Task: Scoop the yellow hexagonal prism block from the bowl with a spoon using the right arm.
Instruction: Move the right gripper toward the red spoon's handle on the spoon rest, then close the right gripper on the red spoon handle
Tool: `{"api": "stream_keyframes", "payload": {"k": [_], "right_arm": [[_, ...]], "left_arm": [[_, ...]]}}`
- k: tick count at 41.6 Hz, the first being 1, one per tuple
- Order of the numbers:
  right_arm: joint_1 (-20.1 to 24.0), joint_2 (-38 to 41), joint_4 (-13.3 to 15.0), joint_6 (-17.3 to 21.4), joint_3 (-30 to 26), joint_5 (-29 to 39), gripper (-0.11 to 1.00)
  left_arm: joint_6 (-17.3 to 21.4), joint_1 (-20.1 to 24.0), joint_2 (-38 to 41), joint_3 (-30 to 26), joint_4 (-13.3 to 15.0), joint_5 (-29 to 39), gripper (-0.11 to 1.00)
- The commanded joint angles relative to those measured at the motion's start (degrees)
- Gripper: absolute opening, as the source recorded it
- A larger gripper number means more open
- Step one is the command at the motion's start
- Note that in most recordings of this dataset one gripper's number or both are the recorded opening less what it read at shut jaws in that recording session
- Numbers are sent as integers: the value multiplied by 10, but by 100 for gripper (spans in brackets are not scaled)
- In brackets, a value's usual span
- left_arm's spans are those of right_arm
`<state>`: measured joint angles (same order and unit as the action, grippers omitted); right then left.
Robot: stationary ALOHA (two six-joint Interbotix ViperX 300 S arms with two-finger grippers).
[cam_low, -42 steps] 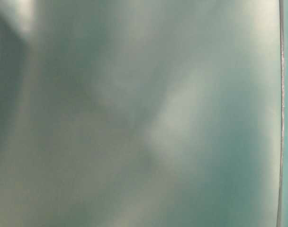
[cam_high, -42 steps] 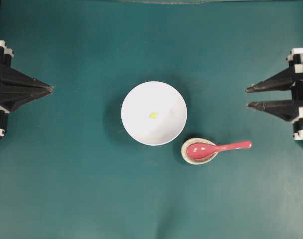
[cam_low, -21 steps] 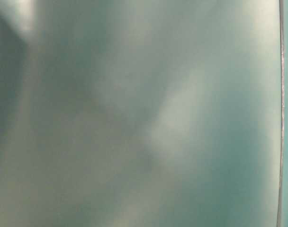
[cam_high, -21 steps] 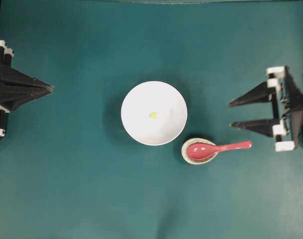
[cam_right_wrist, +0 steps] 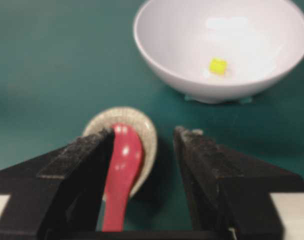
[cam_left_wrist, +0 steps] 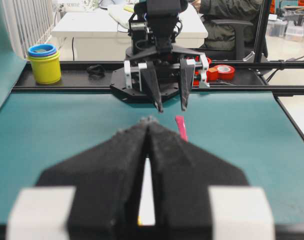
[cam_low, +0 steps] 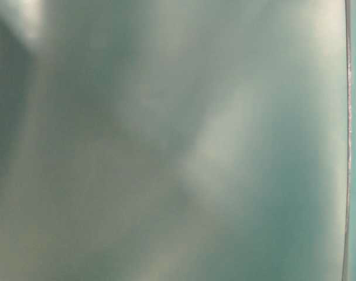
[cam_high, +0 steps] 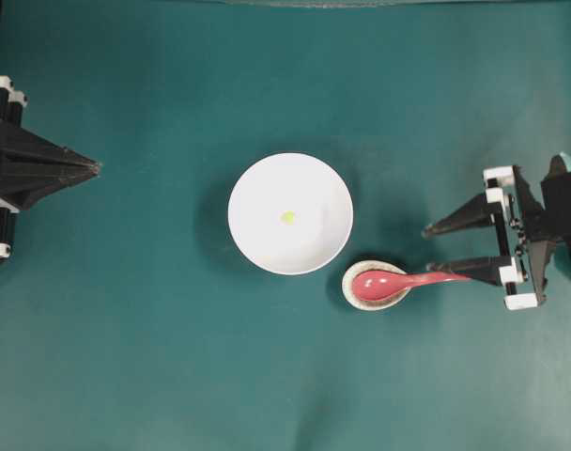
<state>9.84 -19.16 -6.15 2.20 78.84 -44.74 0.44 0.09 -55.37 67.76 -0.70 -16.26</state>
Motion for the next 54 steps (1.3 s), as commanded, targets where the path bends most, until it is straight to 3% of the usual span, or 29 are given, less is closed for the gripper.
{"api": "stream_keyframes", "payload": {"k": [1, 14, 27, 54], "right_arm": [[13, 35, -2, 9, 4, -54, 57], [44, 164, -3, 37, 7, -163, 57], [54, 236, -3, 50, 5, -208, 57], [59, 262, -4, 51, 2, -228, 56]], "left_arm": [[1, 0, 6, -11, -2, -4, 0], [1, 0, 6, -11, -2, -3, 0], [1, 0, 6, -11, -2, -2, 0], [1, 0, 7, -11, -2, -1, 0]]}}
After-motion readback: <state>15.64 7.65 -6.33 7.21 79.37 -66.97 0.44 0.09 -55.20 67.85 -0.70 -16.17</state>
